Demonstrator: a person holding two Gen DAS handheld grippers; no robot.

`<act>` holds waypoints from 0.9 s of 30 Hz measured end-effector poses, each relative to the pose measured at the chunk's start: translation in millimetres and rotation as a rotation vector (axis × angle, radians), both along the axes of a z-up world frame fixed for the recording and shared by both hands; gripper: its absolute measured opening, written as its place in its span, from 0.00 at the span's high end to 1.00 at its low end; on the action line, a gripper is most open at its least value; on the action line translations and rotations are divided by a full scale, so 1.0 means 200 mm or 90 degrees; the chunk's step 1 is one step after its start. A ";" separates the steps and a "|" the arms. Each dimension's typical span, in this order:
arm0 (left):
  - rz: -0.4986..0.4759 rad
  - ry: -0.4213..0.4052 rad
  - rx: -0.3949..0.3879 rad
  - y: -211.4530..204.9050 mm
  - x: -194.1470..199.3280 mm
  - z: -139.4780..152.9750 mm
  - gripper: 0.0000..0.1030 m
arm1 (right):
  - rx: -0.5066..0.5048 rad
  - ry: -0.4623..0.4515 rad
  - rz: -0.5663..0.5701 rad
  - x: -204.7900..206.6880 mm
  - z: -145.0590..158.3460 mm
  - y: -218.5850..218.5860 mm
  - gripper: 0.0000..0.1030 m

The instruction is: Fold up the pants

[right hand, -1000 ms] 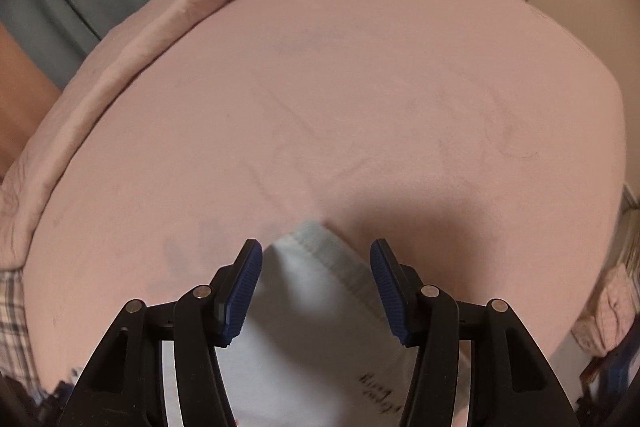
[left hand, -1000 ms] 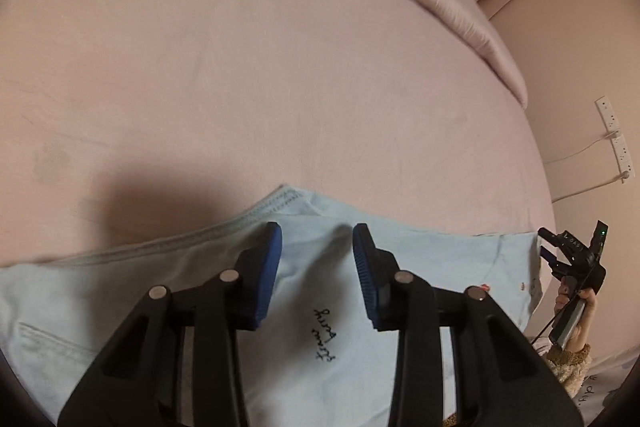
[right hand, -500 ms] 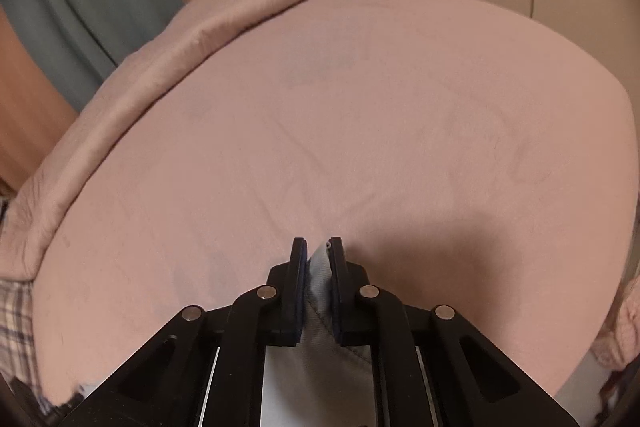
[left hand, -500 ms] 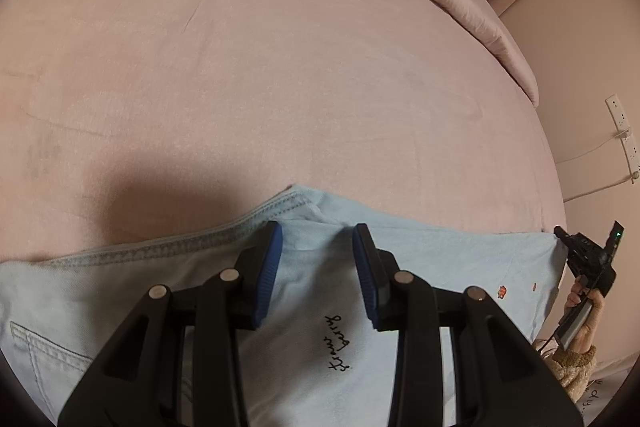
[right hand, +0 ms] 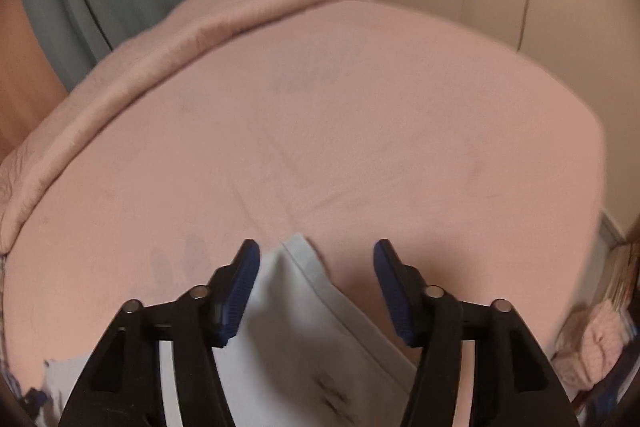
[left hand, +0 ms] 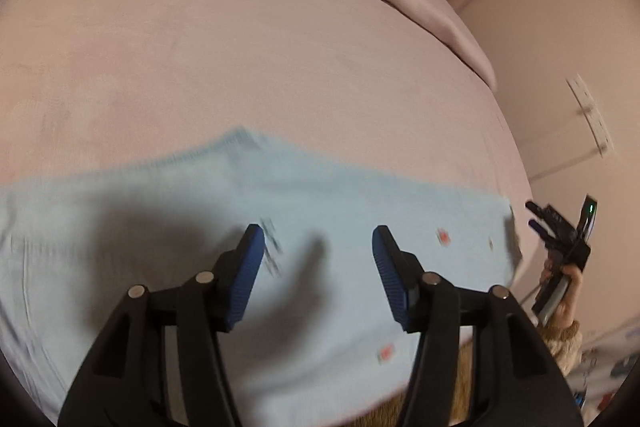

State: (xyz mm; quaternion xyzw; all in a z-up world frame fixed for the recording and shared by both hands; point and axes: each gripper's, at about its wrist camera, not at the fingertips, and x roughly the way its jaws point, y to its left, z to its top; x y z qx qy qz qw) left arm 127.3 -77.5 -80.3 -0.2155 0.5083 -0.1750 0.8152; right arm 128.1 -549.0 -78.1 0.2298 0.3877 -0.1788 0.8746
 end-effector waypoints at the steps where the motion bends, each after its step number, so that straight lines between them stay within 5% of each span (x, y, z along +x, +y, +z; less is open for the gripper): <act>1: -0.012 0.002 0.000 -0.02 -0.05 0.00 0.45 | -0.001 0.001 -0.005 -0.07 0.01 -0.01 0.43; 7: -0.043 0.022 -0.003 -0.08 -0.26 -0.05 0.46 | 0.034 0.035 -0.012 -0.30 -0.08 -0.02 0.44; 12: -0.057 0.057 -0.011 -0.12 -0.30 -0.15 0.46 | 0.063 0.058 -0.009 -0.35 -0.19 -0.03 0.70; 14: -0.052 0.057 -0.004 -0.14 -0.31 -0.18 0.47 | 0.061 0.056 -0.012 -0.36 -0.20 -0.04 0.90; 21: -0.054 0.056 0.007 -0.17 -0.33 -0.20 0.46 | 0.053 -0.004 -0.045 -0.49 -0.11 -0.05 0.96; 27: -0.052 0.052 0.014 -0.21 -0.31 -0.20 0.46 | 0.072 0.031 -0.055 -0.43 -0.28 -0.07 0.96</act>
